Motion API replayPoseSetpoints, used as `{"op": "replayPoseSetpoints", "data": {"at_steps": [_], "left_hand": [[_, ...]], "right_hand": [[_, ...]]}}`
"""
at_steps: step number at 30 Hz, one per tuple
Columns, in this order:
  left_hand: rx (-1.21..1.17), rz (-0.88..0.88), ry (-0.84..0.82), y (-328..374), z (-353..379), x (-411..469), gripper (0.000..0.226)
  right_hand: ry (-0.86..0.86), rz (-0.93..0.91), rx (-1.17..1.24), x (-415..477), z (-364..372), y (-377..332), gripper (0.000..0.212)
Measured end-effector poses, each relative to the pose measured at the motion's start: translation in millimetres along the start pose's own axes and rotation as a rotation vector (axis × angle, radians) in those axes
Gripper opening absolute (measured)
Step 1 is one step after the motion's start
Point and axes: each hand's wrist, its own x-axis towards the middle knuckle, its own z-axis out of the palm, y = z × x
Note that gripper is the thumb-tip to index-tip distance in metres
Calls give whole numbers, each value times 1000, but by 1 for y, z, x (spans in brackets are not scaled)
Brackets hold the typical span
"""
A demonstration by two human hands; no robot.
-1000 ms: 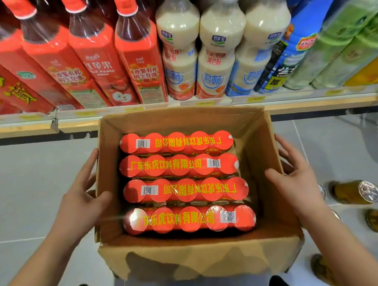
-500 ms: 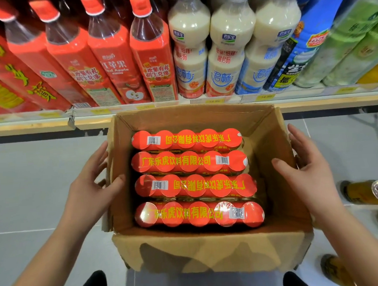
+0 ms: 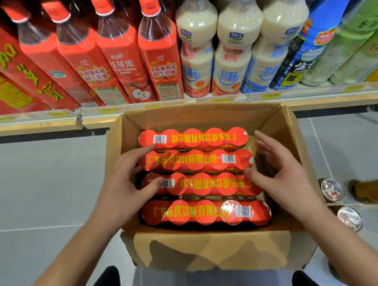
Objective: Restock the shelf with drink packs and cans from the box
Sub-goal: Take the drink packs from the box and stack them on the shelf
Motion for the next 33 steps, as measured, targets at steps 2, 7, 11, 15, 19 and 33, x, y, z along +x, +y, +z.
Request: {"op": "replayPoseSetpoints", "data": {"at_steps": [2,7,11,15,19,33], "left_hand": [[-6,7,-24,-3,5,-2,70],[21,-12,-168,-12,18,-8,67],[112,-26,-310,-21,34,-19,65],[209,-40,-380,-26,38,-18,62],[299,-84,-468,-24,37,-15,58],[586,-117,-679,-11,38,-6,70]], "right_hand": [[-44,31,-35,-3,4,4,84],[-139,95,-130,-9,8,18,85],[-210,124,-211,-17,10,28,81],[-263,134,-264,-21,10,32,73],[-380,157,-427,-24,8,28,60],[-671,272,-1008,-19,14,16,73]]}}
